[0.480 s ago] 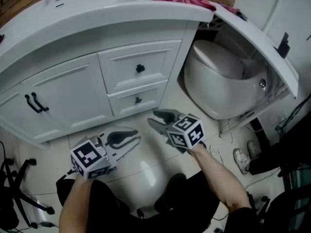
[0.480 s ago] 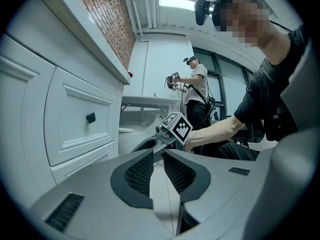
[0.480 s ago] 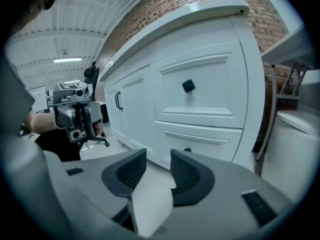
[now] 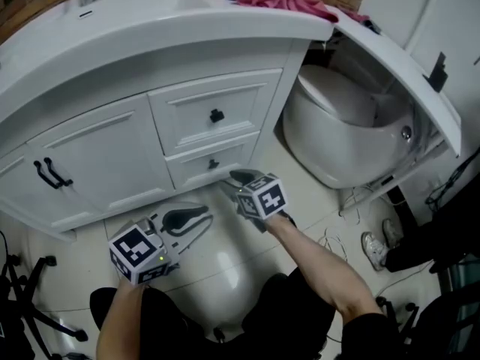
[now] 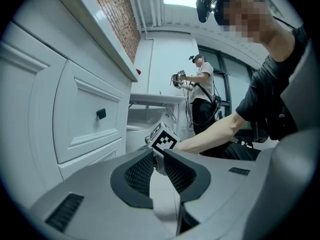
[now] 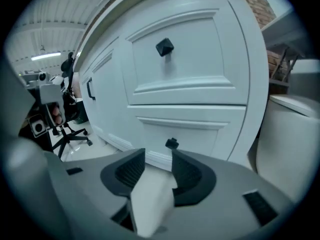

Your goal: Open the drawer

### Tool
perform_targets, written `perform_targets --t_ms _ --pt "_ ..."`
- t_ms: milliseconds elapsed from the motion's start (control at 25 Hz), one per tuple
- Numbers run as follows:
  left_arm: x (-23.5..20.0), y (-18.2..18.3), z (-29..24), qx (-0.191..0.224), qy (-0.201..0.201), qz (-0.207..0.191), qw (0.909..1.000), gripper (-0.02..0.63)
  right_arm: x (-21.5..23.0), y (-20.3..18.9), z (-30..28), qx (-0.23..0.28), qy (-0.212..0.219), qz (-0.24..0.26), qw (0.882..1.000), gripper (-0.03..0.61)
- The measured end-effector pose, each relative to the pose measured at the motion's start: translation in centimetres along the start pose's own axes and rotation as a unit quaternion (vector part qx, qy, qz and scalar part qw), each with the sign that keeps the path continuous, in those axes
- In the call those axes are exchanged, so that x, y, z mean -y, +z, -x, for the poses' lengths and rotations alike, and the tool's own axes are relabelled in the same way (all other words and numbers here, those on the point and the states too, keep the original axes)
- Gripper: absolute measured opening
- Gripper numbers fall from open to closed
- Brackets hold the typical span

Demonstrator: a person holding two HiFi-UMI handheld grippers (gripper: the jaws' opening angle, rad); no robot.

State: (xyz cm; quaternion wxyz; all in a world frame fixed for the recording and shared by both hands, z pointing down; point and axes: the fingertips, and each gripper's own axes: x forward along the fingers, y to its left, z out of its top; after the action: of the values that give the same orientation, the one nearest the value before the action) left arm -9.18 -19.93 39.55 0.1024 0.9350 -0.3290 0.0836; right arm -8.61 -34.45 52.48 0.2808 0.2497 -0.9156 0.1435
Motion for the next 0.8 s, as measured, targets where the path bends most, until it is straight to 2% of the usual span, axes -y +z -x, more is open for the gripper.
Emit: perform_targets --t_ms 160,480,640,800 --pt "-1.1 -0.4 0.3 -0.001 0.007 -0.001 1.0000 0.069 1.3 -0.4 -2.2 -0.007 -0.015 -0.023 1.000 0.199" --pt "-2.7 -1.1 0.5 0.004 0.007 0.006 1.0000 0.069 2.8 -1.0 -6.1 -0.022 -0.015 -0.076 0.997 0.224" --pt "-3.5 -2.1 0.7 -0.016 0.005 0.006 0.9998 0.069 3.5 -0.9 -7.4 -0.022 -0.021 -0.087 0.996 0.225" --pt "-4.3 -2.3 0.8 -0.015 0.007 0.008 0.9998 0.069 4.0 -0.6 -8.5 -0.018 -0.018 -0.100 0.995 0.225"
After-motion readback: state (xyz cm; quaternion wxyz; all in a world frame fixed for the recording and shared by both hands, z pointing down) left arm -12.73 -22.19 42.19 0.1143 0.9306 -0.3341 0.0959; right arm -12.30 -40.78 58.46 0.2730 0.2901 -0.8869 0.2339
